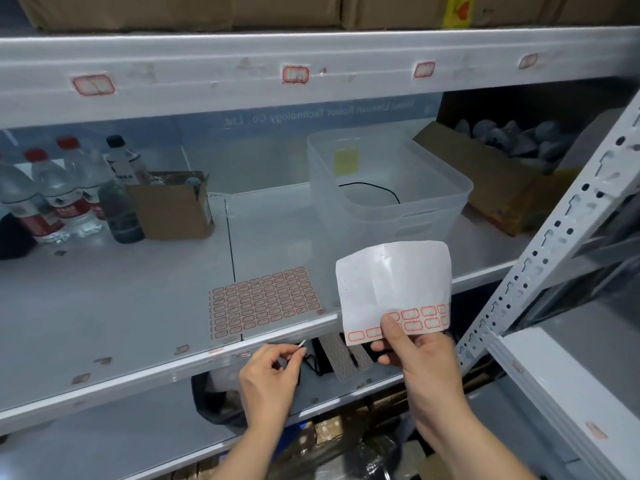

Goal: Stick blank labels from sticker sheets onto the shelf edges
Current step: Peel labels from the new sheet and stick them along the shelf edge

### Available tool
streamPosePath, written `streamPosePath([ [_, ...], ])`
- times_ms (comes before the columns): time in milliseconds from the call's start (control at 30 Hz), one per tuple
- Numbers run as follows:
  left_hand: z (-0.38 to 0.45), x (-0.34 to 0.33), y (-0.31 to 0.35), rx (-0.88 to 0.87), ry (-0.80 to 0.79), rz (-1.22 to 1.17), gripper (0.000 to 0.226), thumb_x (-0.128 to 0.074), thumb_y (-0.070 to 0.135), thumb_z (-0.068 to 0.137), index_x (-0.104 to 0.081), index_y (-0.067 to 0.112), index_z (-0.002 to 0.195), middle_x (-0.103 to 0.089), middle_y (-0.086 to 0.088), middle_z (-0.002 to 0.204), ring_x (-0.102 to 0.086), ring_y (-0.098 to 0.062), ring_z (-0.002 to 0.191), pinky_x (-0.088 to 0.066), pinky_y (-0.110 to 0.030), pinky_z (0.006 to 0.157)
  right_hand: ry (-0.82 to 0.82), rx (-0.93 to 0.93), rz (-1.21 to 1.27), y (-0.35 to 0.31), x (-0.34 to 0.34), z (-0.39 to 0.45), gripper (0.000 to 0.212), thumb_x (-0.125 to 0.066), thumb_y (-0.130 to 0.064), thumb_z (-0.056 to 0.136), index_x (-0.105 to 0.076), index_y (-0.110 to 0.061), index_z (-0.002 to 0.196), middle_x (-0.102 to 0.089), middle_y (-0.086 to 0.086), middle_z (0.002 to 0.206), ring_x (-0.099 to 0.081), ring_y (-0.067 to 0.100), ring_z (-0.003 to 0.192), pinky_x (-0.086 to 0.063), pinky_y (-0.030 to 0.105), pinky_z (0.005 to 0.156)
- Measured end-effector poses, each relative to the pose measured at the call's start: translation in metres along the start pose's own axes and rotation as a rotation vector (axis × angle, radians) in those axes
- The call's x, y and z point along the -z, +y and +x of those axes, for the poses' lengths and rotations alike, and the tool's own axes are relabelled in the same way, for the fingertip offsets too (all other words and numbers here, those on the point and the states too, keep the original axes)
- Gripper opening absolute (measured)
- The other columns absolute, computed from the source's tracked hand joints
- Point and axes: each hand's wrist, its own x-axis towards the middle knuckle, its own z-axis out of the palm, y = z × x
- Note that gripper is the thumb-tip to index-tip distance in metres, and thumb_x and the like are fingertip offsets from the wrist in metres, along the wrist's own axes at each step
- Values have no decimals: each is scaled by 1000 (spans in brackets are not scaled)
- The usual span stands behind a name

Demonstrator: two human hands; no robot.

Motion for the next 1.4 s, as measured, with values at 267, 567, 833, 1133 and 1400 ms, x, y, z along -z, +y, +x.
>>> streamPosePath([
  [267, 1, -10, 4, 57, 22, 37, 12, -89, 28, 76, -80, 34, 72, -67, 15, 68, -61, -3, 66, -45, -21, 57, -4, -20, 2, 5, 3, 5, 40, -75, -43, 73, -74, -16, 103, -81, 4, 87, -74, 11, 67, -58, 21, 57],
  [567, 2, -21, 9, 74, 54, 57, 8, -88, 33, 77, -81, 33, 75, -67, 18, 70, -62, 1, 68, -47, -20, 56, -12, -11, 18, 3, 6, 7, 35, -74, -39, 74, -75, -17, 100, -81, 4, 86, -72, 11, 64, -57, 20, 55],
  [833, 2, -30, 9, 14, 107, 97, 8, -90, 29, 76, -82, 28, 77, -67, 19, 70, -59, -3, 60, -39, -14, 53, -2, -30, 7, 6, 7, 9, 34, -75, -39, 76, -76, -15, 100, -81, 6, 86, -72, 12, 65, -58, 21, 56],
  [1133, 3, -40, 7, 18, 160, 83, 8, -87, 35, 75, -79, 33, 74, -57, 30, 69, -50, 15, 63, -29, -4, 54, -7, -41, -11, 6, 9, 12, 38, -75, -41, 74, -75, -15, 102, -81, 4, 86, -73, 11, 65, -58, 21, 56],
  [1400, 2, -45, 0, 25, 167, 97, 9, -87, 33, 75, -78, 33, 76, -62, 24, 71, -52, 11, 62, -31, -9, 53, 0, -58, -17, 7, 10, 14, 44, -75, -45, 72, -75, -13, 101, -81, 4, 84, -73, 10, 64, -57, 19, 56],
])
